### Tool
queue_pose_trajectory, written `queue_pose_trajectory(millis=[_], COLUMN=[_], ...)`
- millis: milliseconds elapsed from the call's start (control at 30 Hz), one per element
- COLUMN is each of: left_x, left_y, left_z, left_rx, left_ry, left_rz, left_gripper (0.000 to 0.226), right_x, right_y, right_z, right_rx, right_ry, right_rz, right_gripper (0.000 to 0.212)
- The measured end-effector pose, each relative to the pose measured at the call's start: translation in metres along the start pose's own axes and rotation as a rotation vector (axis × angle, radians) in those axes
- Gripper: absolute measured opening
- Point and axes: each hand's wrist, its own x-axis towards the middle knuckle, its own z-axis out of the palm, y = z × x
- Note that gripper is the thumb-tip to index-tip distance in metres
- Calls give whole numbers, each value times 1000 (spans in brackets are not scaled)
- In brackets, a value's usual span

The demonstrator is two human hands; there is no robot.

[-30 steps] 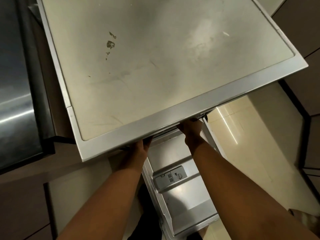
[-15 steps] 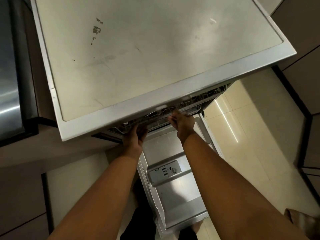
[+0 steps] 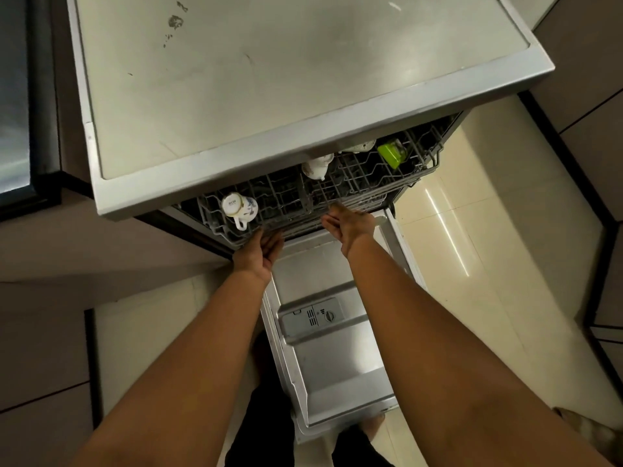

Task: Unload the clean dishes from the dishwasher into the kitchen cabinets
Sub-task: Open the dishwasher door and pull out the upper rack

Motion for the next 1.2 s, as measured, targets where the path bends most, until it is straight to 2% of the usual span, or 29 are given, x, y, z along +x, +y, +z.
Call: queue_pose_trajectory(millis=[100, 533, 767, 900, 1033, 1200], left_x=[-7, -34, -65, -87, -96, -93], left_y=[-9, -50, -87, -103, -103, -106], left_z=[-4, -34, -65, -73, -68, -72], left_rx=[-5, -7, -21, -18, -39, -15], left_ry=[19, 100, 101, 77, 85, 80], left_rz=[-5, -17, -22, -44, -41, -42], left_gripper=[15, 25, 23, 29, 30, 27], right_x=[-1, -11, -34, -48, -49, -44], right_y=[4, 28, 51, 54, 49, 53], right_z=[-7, -53, -99, -123, -127, -125], right_rx=[-19, -111, -84, -99, -147, -154], right_ry=[-3, 26, -22, -42, -56, -41], right_rz=[14, 93, 112, 107, 120, 133], right_gripper=[29, 16, 23, 19, 17, 23])
